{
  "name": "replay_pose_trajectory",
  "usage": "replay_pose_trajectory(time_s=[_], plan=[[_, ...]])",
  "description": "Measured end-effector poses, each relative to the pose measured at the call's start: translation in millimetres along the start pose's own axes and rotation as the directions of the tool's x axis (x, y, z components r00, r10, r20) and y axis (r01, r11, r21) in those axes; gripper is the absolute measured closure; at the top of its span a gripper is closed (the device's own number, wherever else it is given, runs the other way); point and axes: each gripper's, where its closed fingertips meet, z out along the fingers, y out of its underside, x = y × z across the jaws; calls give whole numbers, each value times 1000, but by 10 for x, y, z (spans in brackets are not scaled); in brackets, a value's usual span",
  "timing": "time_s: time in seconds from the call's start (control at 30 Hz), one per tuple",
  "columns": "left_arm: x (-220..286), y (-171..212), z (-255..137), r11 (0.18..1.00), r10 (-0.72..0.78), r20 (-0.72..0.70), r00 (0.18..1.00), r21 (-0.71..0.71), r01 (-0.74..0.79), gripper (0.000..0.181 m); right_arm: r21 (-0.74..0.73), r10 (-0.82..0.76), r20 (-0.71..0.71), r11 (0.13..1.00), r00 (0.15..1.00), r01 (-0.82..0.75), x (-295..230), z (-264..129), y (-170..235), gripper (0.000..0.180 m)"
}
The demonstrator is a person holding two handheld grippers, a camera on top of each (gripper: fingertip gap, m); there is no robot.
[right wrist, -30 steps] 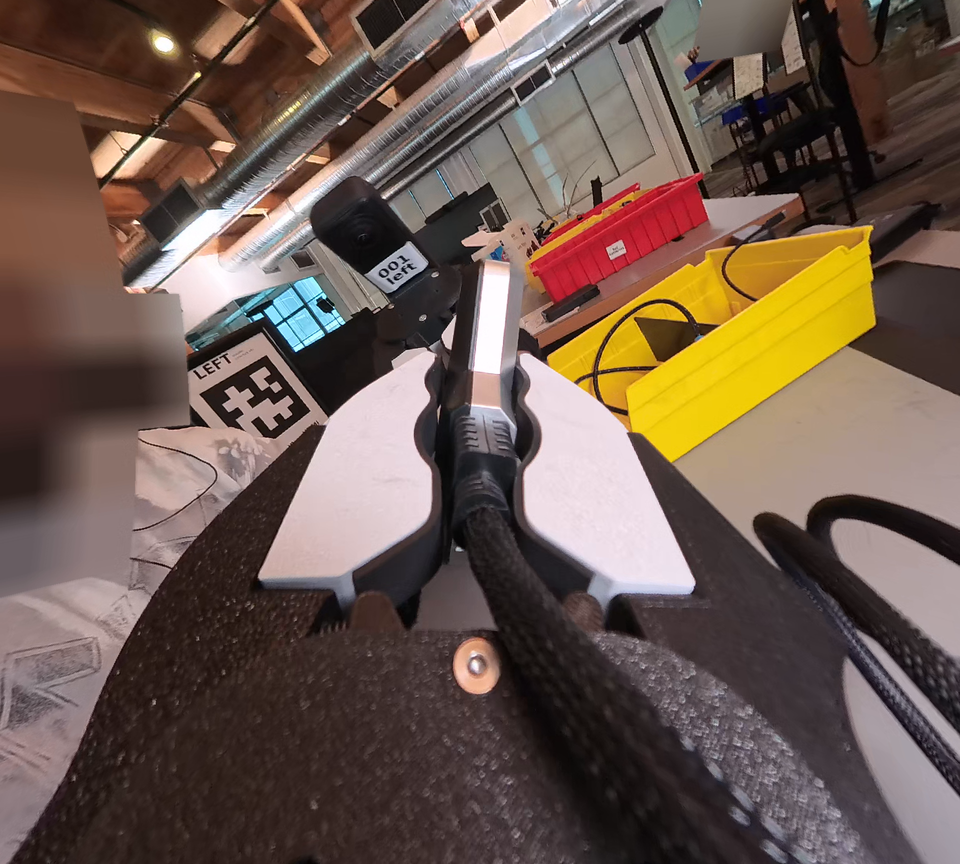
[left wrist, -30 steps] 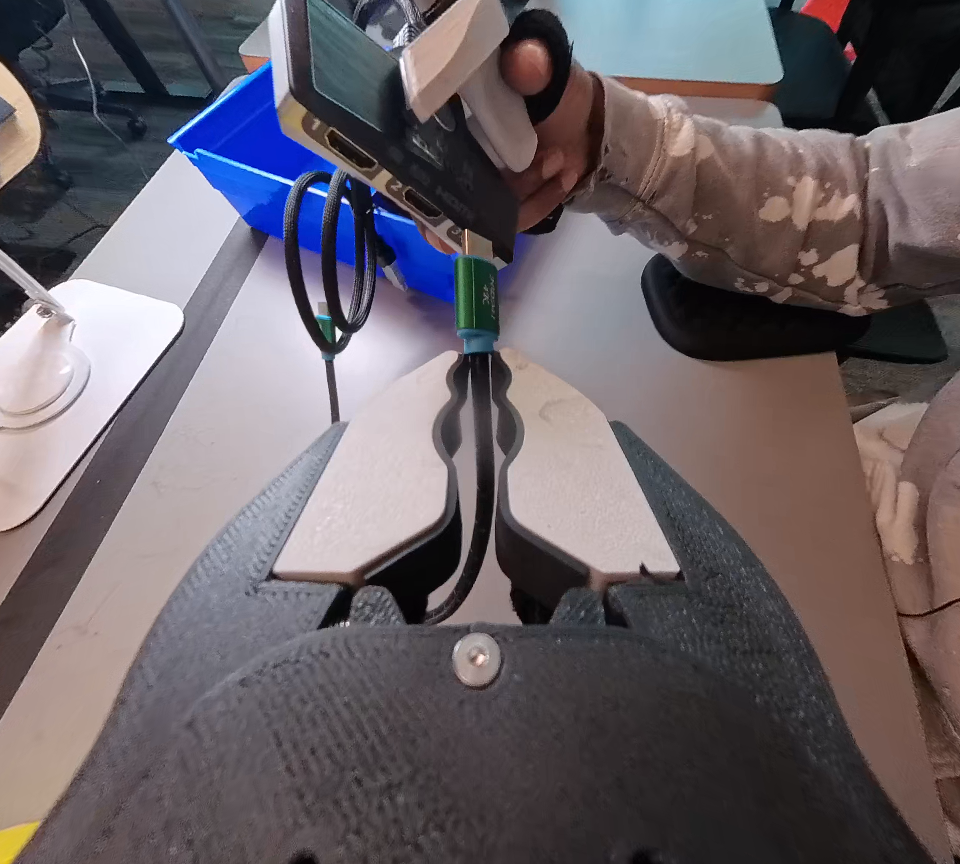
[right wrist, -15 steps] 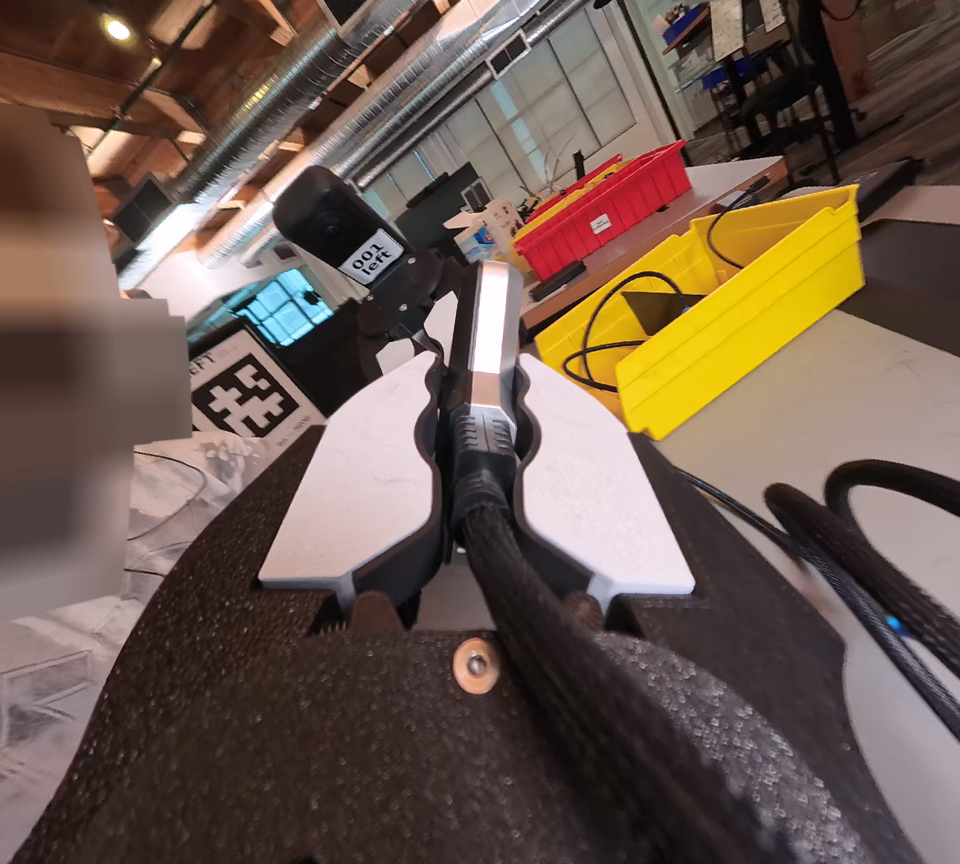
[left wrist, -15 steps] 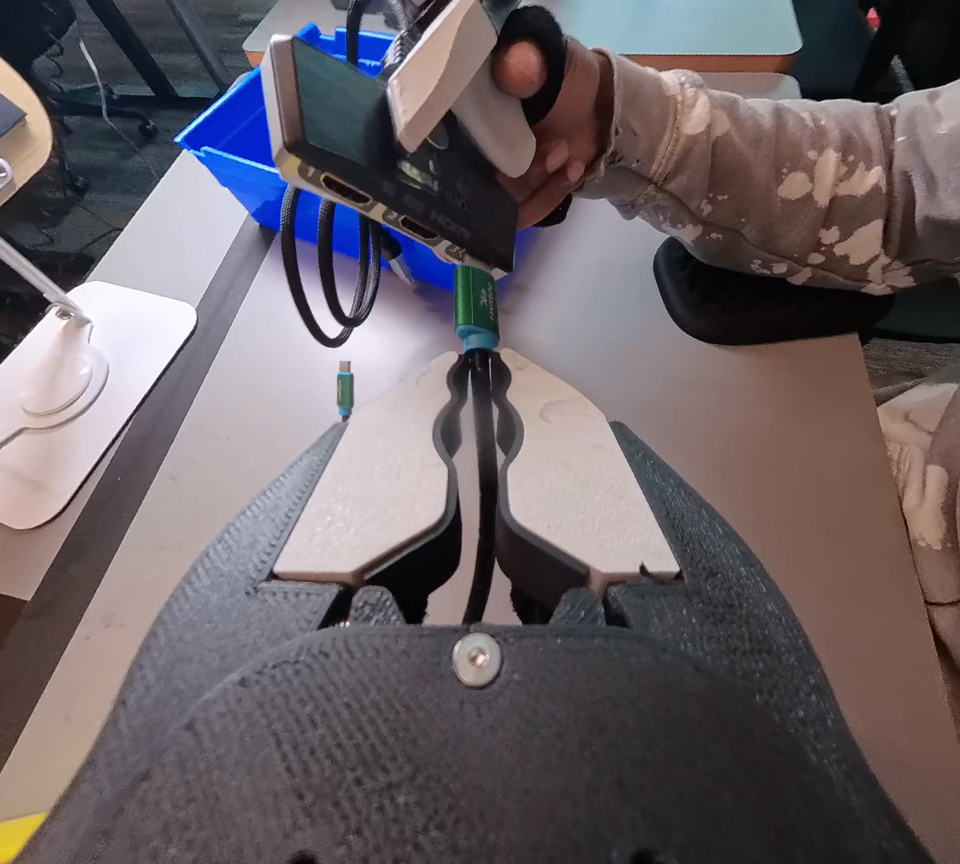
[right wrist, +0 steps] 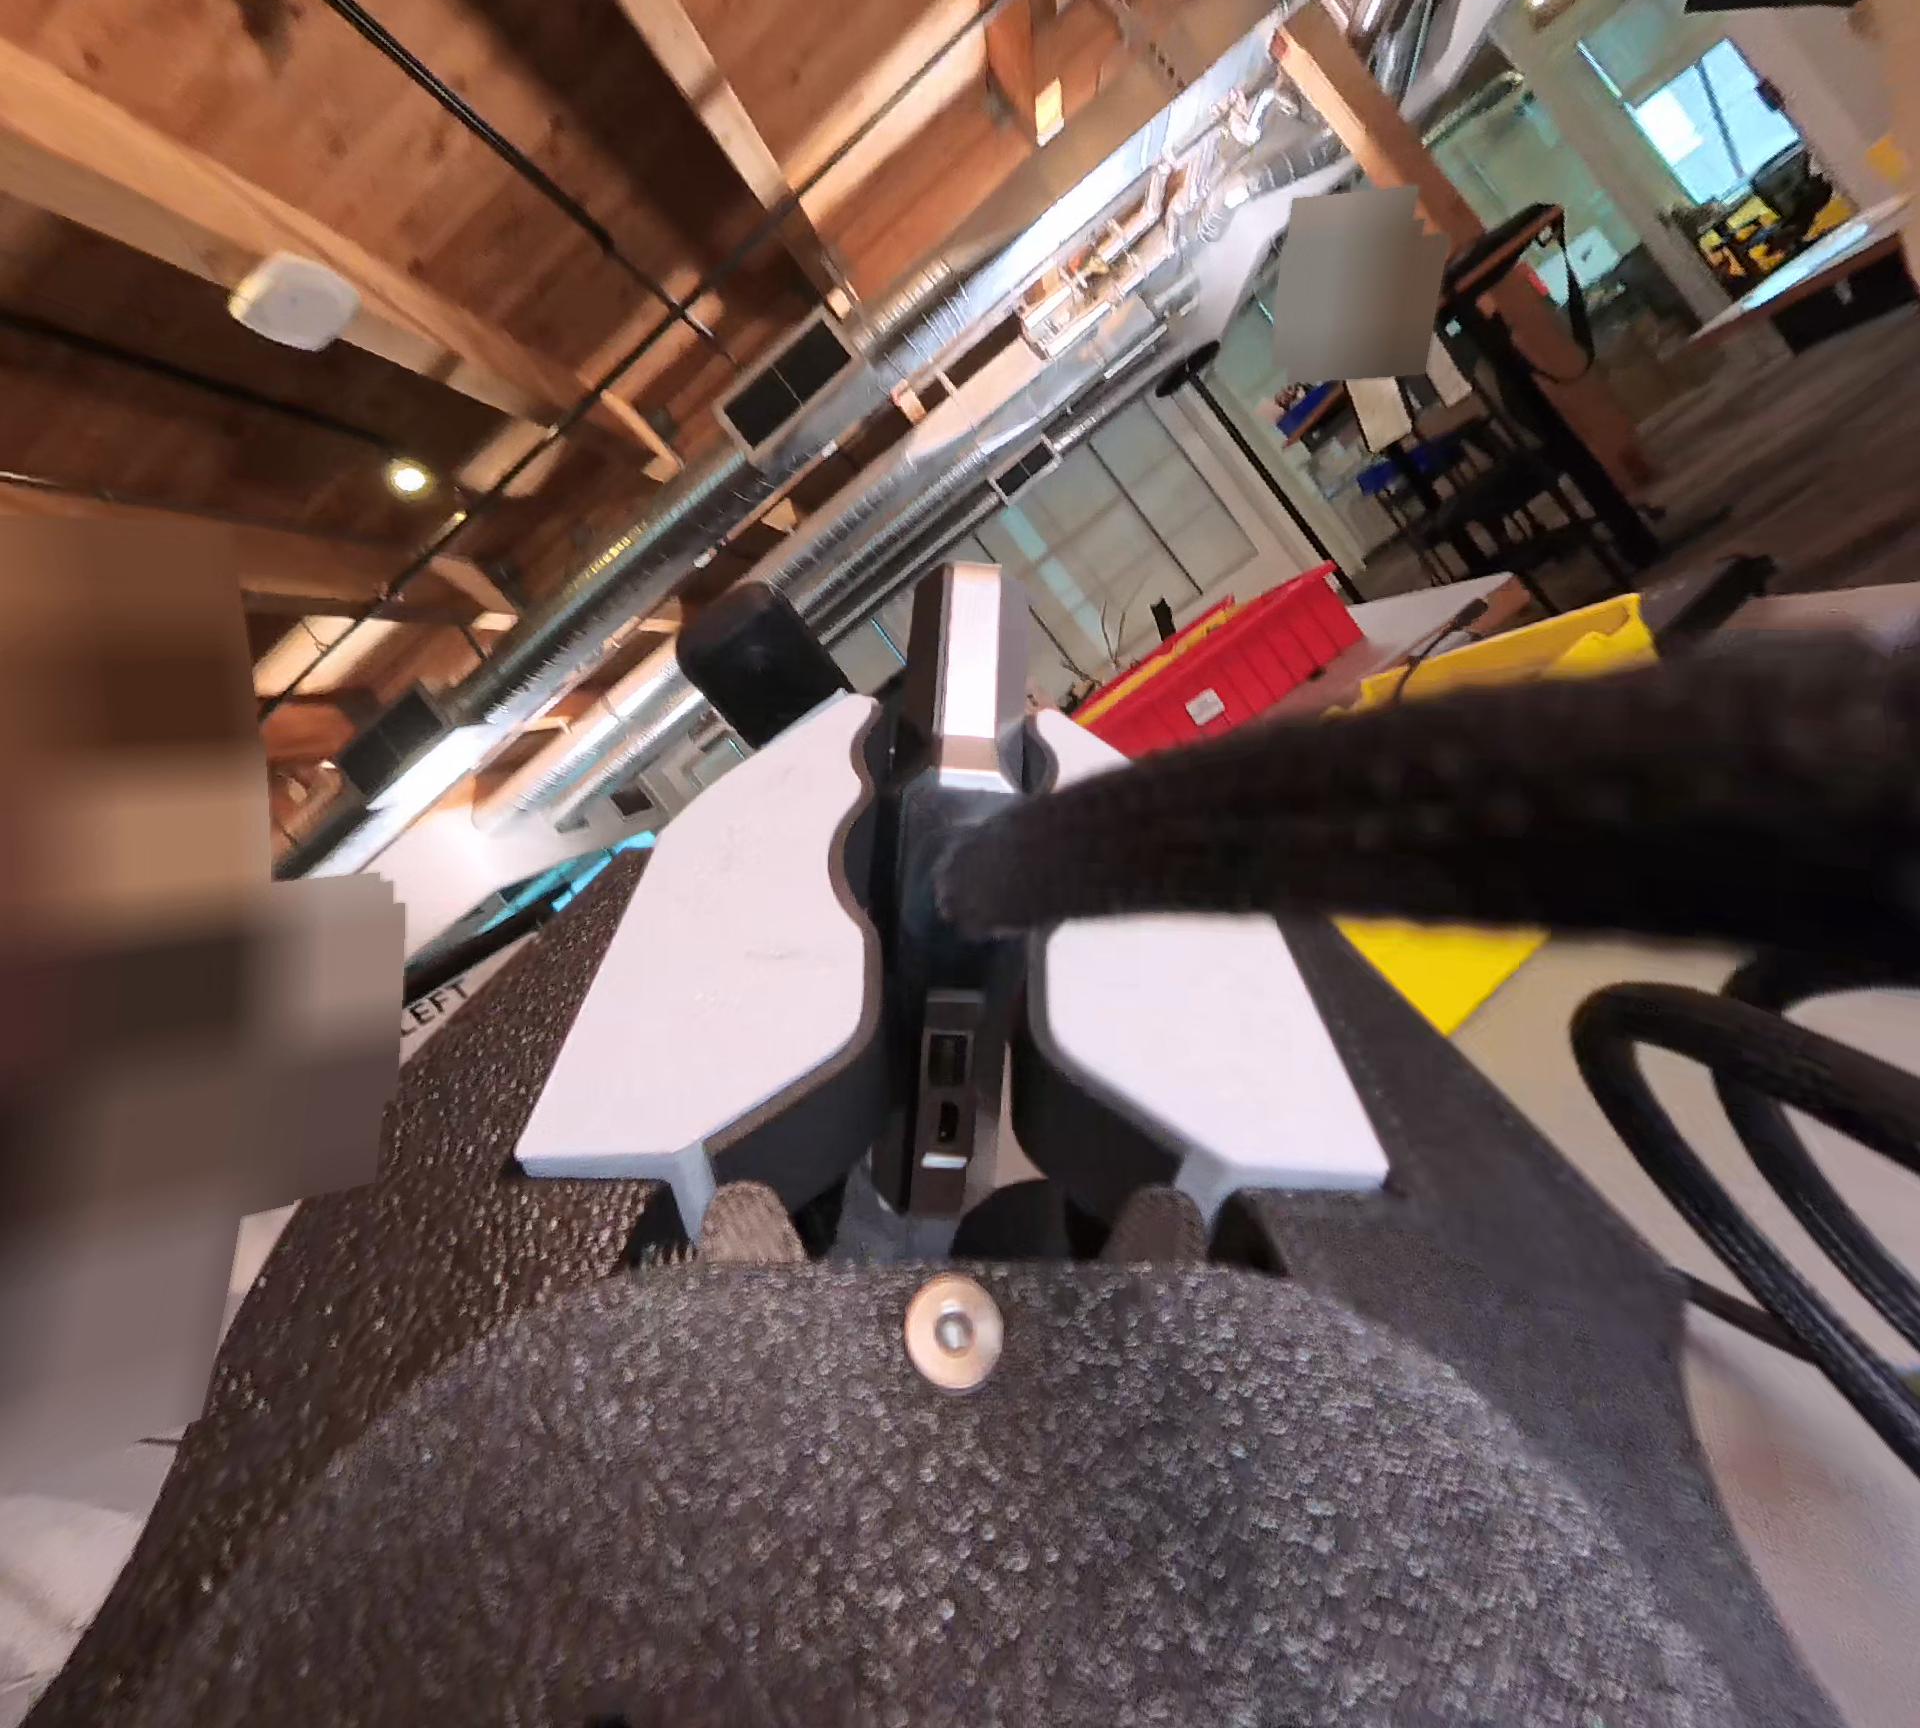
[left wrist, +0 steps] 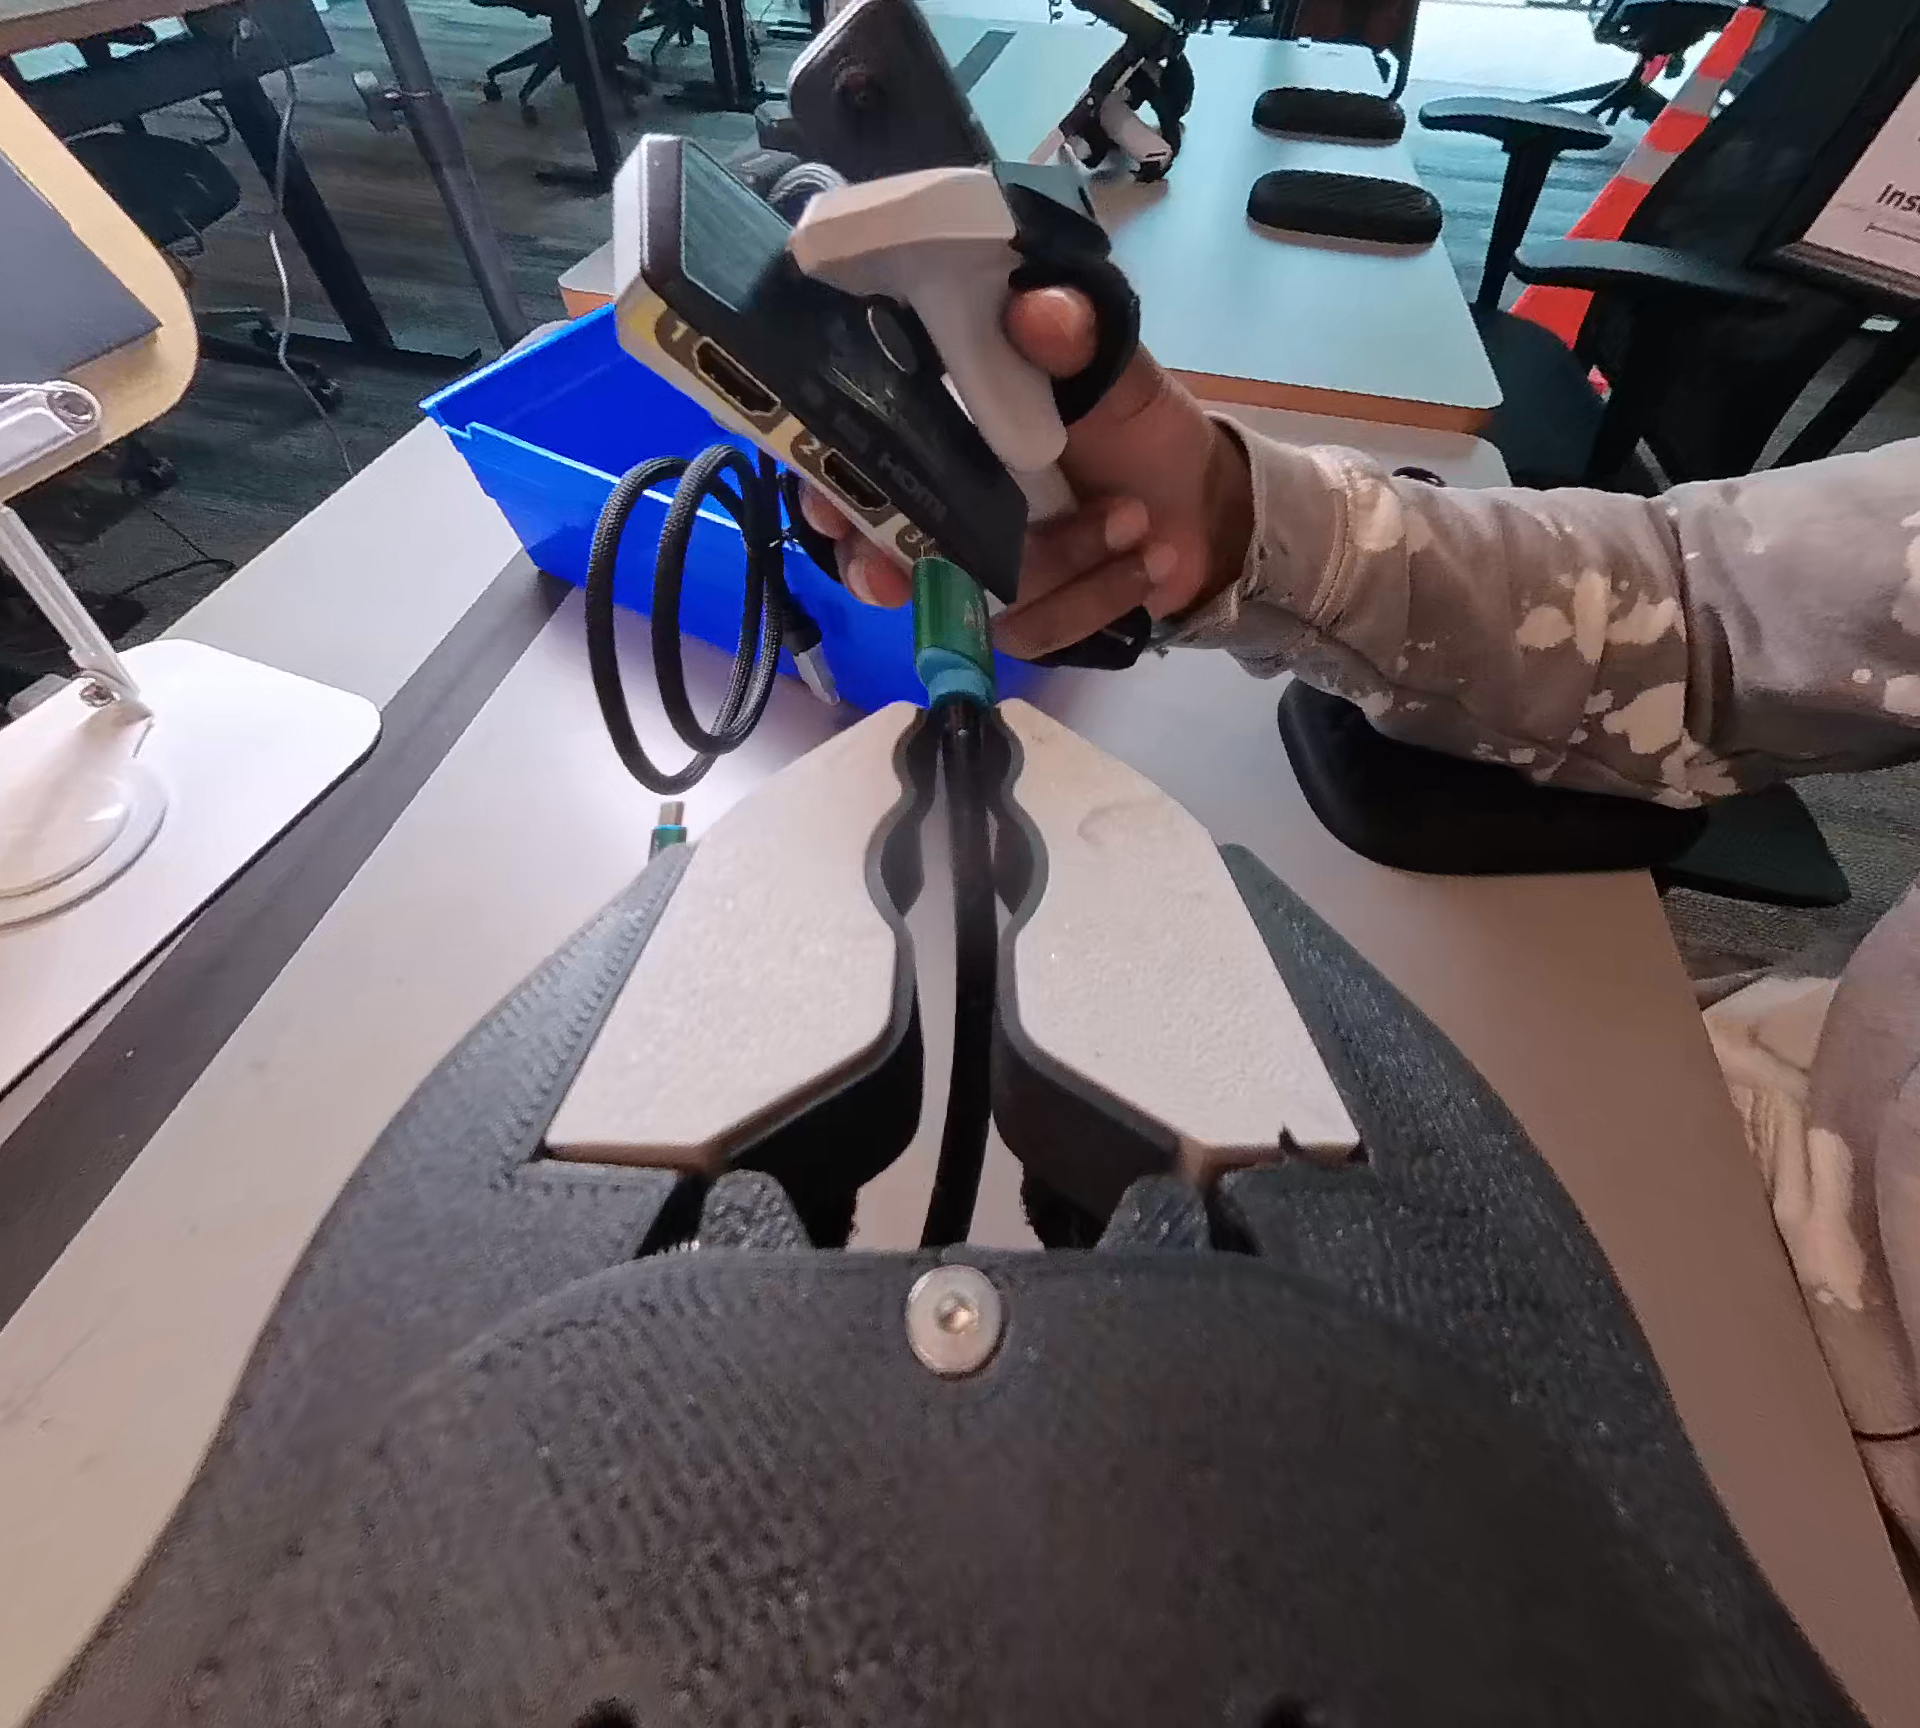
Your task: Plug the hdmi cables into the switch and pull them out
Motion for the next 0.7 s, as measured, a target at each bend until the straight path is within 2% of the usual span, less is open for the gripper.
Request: replay_pose_trajectory(time_s=[0.2, 0.4, 0.5, 0.6, 0.7], plan=[[-13, -79, -5, 998, 4, 3, 1000, 62, -5, 172, 7, -15, 44, 1000, 999, 14, -84, -12, -41, 156], [-8, -225, -139, 989, 66, 32, 997, 130, -69, 172, -176, -121, 46, 976, 992, 128, -182, 1, 121, 152], [39, -222, -198, 987, 113, 24, 993, 111, -115, 172, -273, -140, 79, 949, 987, 157, -241, -14, 254, 153], [49, -210, -213, 986, 135, 35, 990, 90, -137, 172, -311, -119, 83, 940, 989, 139, -248, -22, 308, 154], [52, -138, -193, 990, 131, 28, 991, 45, -132, 172, -319, -173, 64, 930, 983, 184, -216, -3, 347, 155]])
